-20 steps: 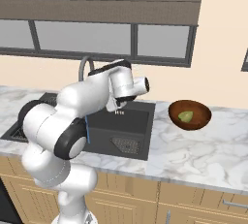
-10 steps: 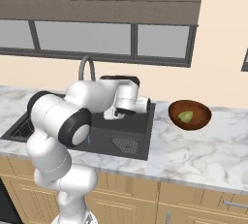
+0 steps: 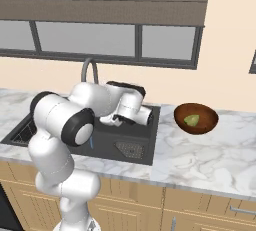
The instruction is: Pick the sweet potatos from the sink and place them in one bowl. Place the lemon wedge in the other bowl. Then turn off the sink faucet.
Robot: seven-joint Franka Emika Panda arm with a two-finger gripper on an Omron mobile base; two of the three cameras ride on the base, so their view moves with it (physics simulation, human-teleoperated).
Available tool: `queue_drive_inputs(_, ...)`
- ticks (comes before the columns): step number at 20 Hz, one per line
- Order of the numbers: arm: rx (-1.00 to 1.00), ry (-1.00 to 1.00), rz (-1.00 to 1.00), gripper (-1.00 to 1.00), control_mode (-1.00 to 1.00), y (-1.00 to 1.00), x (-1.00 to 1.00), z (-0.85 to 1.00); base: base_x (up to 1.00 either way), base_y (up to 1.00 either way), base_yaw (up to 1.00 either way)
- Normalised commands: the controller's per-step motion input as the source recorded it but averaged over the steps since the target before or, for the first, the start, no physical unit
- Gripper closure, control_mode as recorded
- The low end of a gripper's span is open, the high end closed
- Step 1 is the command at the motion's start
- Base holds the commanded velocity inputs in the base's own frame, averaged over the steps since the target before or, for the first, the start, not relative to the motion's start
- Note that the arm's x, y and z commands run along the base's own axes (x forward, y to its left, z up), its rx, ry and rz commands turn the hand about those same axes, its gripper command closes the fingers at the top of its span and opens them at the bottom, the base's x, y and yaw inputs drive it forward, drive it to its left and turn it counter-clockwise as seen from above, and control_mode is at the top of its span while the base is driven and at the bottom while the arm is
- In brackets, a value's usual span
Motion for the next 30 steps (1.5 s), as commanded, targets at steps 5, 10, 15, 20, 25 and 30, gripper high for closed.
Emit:
queue_drive_inputs(5, 0.35, 0.4, -0.03, -1.0, -1.0, 0.0, 0.06, -0.14, 0.0, 0.0, 0.0)
queue_drive_inputs(10, 0.49, 0.29, 0.0, -1.0, -1.0, -0.04, 0.33, -0.21, 0.0, 0.0, 0.0)
queue_drive_inputs(15, 0.41, 0.26, 0.02, -1.0, -1.0, 0.0, 0.44, -0.22, 0.0, 0.0, 0.0)
queue_drive_inputs(20, 0.25, 0.06, 0.09, -1.0, -1.0, 0.0, 0.43, -0.05, 0.0, 0.0, 0.0)
queue_drive_inputs(25, 0.11, 0.0, 0.22, -1.0, -1.0, -0.01, 0.48, -0.14, 0.0, 0.0, 0.0)
queue_drive_inputs(30, 0.02, -0.05, 0.07, -1.0, -1.0, -0.22, 0.38, -0.05, 0.0, 0.0, 0.0)
